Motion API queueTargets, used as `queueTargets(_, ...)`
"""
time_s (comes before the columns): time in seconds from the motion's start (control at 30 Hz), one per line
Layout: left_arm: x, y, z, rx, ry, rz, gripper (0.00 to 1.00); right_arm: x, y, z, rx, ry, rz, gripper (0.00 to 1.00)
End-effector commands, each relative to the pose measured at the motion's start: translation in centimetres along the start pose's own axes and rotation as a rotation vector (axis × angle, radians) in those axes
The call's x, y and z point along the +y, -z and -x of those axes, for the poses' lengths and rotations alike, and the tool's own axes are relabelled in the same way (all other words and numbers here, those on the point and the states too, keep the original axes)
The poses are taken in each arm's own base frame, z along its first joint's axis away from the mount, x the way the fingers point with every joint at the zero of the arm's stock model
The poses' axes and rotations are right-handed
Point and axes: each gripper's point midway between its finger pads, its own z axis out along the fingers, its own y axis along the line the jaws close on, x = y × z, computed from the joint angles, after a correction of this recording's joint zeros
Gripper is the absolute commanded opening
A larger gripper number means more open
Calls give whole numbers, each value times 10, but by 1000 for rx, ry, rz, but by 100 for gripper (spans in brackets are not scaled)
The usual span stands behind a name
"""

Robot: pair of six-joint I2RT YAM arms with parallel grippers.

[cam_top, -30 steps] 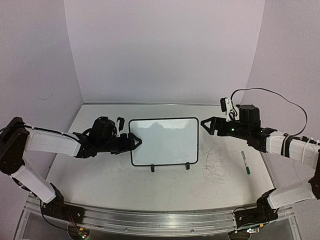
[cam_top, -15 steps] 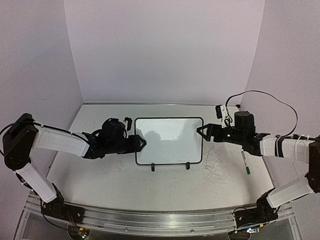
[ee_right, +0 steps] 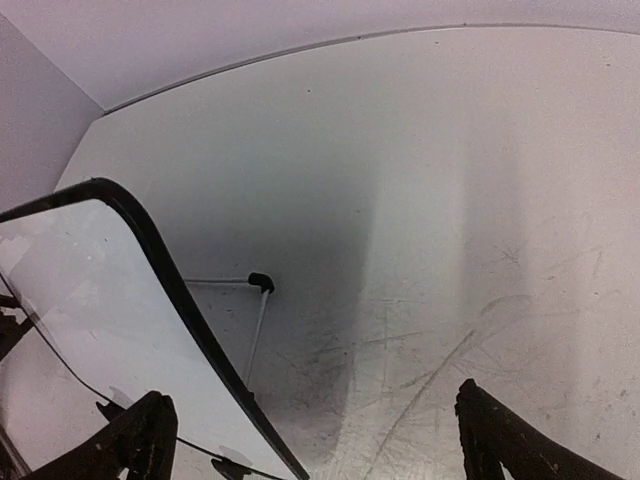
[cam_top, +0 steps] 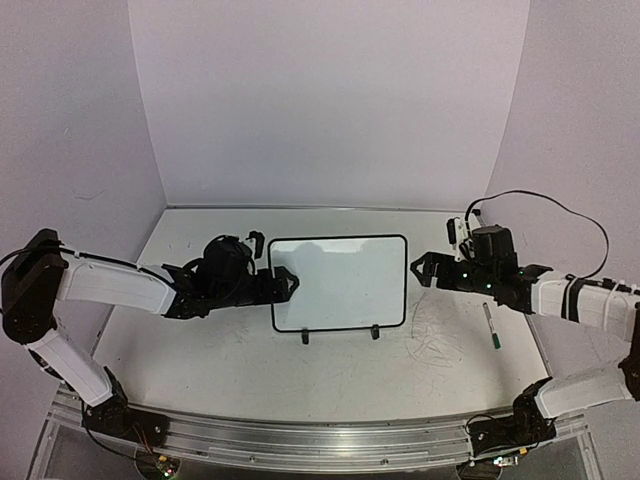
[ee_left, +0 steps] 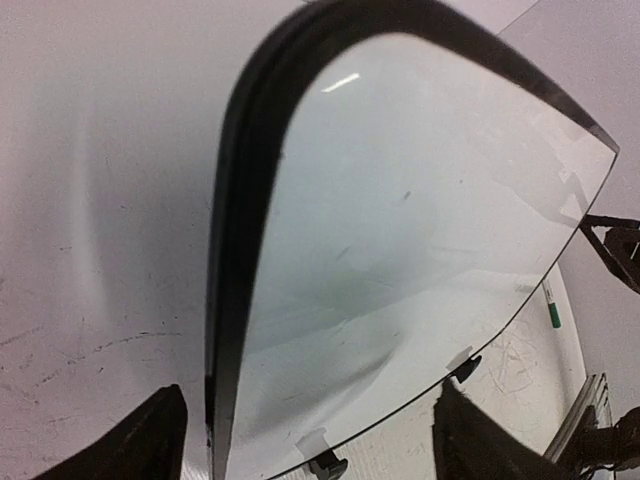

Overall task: Write a sentence on the whiteboard
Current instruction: Adjust the whiteboard on the whiteboard stand, then adjust the whiteboard at the center of the board.

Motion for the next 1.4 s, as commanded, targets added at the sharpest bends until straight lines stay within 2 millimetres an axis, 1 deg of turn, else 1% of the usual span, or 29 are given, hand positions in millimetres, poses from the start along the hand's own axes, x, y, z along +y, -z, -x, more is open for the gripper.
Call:
queueTargets(0.0, 3, 19, 21, -66, -34, 65, 94, 4, 26, -4, 22, -33, -92, 98)
queueTargets(0.1, 8, 27, 27, -89, -36, 94, 98, 30, 26, -36, 87, -64, -34, 94)
queueTargets(0.17, 9, 31, 30, -102, -32, 103, 99, 51, 22, -58, 130, -48, -3, 91)
queueTargets(0.23, 12, 34, 31, -114, -21, 113, 99, 59, 14, -73, 152, -38, -17, 89)
queueTargets(0.33, 13, 37, 32, -123, -5, 115, 99, 72, -1, -92, 186, -7, -14, 82)
queueTargets(0.43, 11, 39, 34, -126, 0, 107, 100, 79, -17, -112, 229, 11, -22, 75)
queueTargets(0.5, 11, 41, 34, -128, 5, 102, 99, 85, -24, -118, 221, 20, -31, 71)
queueTargets(0.57, 10, 44, 35, -132, 13, 95, 99, 85, -28, -123, 215, 20, -55, 66)
queueTargets(0.7, 9, 46, 36, -136, 20, 90, 100, 83, -32, -135, 208, 12, -83, 51)
queueTargets(0.77, 9, 47, 37, -140, 20, 90, 99, 84, -34, -138, 195, 16, -86, 49)
queueTargets(0.93, 6, 49, 41, -151, 17, 85, 99, 81, -43, -144, 177, 21, -128, 47)
queueTargets(1.03, 6, 53, 43, -163, 18, 83, 99, 80, -46, -141, 151, 20, -144, 45)
queueTargets(1.2, 8, 60, 47, -184, 18, 86, 99, 73, -52, -139, 115, 24, -183, 38)
queueTargets(1.37, 7, 65, 50, -197, 17, 84, 99, 77, -62, -143, 123, 37, -178, 34)
